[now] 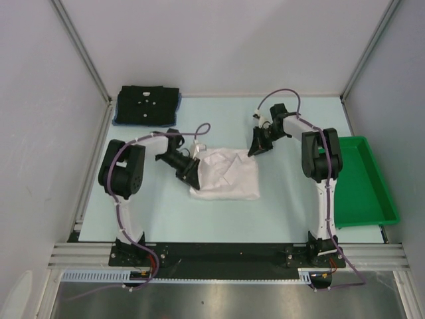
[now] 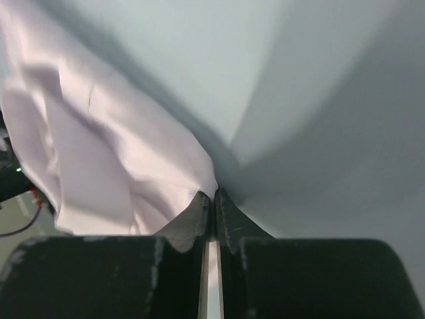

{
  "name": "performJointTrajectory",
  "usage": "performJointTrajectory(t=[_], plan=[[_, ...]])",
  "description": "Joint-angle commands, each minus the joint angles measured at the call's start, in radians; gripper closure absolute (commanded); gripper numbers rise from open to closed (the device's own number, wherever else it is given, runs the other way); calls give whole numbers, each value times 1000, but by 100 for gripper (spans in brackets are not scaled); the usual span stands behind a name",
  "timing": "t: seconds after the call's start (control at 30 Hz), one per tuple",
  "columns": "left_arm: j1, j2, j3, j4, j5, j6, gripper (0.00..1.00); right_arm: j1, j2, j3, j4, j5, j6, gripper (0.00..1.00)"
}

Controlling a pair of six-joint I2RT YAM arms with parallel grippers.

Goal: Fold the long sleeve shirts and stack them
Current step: Fold the shirt

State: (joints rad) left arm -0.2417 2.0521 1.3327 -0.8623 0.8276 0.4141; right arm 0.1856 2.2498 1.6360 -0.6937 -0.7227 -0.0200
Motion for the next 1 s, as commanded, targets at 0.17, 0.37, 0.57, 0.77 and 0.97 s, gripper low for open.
performJointTrajectory(t=[0.17, 0.37, 0.57, 0.77, 0.97], plan=[[19, -224, -175, 115, 58, -198, 50, 37, 85, 243, -105, 49, -233, 73], [105, -257, -46, 51, 16, -77, 33, -26, -63, 183, -165, 23, -325, 44], [55, -204, 25, 22, 15, -23, 34, -45, -128, 117, -187, -93, -451, 45], [-11, -135, 42, 32, -45, -84, 37, -31, -62, 137, -266, -118, -537, 46], [-28, -119, 2, 40, -146, -152, 37, -34, -41, 111, -334, -118, -598, 41]])
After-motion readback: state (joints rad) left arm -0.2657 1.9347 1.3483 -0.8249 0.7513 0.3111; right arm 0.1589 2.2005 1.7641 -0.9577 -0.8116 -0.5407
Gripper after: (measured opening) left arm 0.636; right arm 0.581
